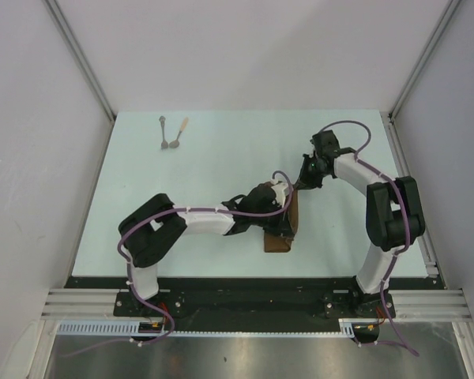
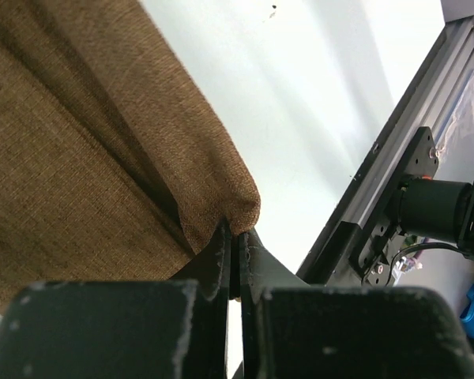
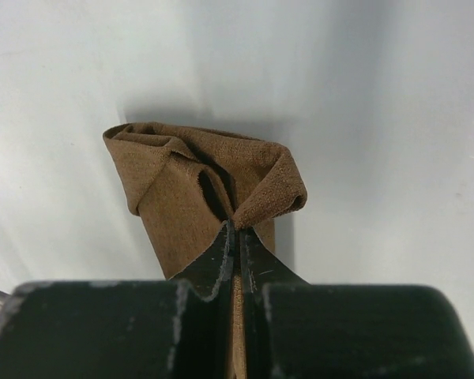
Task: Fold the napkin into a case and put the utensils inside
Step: Fold the 2/3-rectangle-folded napkin at the center of the board.
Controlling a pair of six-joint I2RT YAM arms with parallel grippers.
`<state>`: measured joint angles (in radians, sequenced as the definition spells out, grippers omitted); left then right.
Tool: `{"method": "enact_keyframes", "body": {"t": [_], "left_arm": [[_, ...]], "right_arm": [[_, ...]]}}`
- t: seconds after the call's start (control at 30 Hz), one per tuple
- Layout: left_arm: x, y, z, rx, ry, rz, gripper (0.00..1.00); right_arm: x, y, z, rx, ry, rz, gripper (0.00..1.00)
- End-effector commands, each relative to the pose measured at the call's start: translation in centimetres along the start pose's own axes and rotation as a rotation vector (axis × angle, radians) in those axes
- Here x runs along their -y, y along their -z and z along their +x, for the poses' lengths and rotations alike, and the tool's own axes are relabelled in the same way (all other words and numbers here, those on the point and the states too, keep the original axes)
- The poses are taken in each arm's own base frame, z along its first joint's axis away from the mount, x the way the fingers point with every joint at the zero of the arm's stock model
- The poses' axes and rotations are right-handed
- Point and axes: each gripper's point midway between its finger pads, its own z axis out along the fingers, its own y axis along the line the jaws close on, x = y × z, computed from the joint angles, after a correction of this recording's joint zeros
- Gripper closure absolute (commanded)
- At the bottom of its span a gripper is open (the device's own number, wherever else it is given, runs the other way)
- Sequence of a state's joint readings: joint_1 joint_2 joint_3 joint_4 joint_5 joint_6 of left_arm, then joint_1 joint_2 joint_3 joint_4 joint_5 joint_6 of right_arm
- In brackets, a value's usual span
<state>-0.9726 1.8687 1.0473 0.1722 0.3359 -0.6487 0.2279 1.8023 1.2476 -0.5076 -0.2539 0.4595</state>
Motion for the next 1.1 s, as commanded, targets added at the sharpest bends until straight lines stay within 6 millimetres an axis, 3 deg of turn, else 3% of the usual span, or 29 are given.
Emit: {"method": "enact_keyframes", "body": {"t": [0.0, 0.17, 0.4, 0.57, 0.7, 0.73, 0.8, 0.87, 0.9, 1.07], "left_arm": [[1.8, 1.8, 0.7, -0.005, -0.001, 0.068, 1.00], [1.3, 2.8, 0.7, 0.030, -0.017, 0.047, 1.00], [0.7, 2.7, 2.8, -0.059, 0.009, 0.079, 1.00], [0.4, 4.0, 2.4, -0.007, -0.019, 0.055, 0.98], [-1.2, 4.3, 3.1, -0.019, -0.037, -0.022, 0.81], [-1.3, 4.4, 3.2, -0.022, -0.036, -0.028, 0.69], [-1.4, 4.6, 3.2, -0.022, -0.045, -0.037, 0.57], [-1.6, 5.0, 3.0, -0.015, -0.055, -0.056, 0.51], [-1.3, 5.4, 2.5, -0.003, -0.081, -0.049, 0.41], [0.0, 7.3, 0.9, 0.029, -0.122, -0.032, 0.25]], "right_arm": [[-3.1, 0.0, -4.4, 0.130, 0.019, -0.024, 1.00], [-5.2, -0.5, -4.2, 0.115, 0.059, -0.047, 1.00], [-7.7, -1.4, -3.1, 0.075, 0.094, -0.120, 1.00], [-8.6, -1.8, -2.5, 0.077, 0.116, -0.096, 1.00], [-9.0, -2.1, -2.4, 0.076, 0.116, -0.102, 1.00], [-9.1, -2.2, -2.1, 0.070, 0.116, -0.104, 1.00], [-9.6, -2.3, -2.0, 0.067, 0.119, -0.113, 1.00], [-9.9, -2.3, -1.6, 0.062, 0.125, -0.116, 1.00], [-10.0, -2.3, -1.6, 0.062, 0.127, -0.118, 1.00], [-10.2, -2.4, -1.1, 0.056, 0.138, -0.121, 1.00]]}}
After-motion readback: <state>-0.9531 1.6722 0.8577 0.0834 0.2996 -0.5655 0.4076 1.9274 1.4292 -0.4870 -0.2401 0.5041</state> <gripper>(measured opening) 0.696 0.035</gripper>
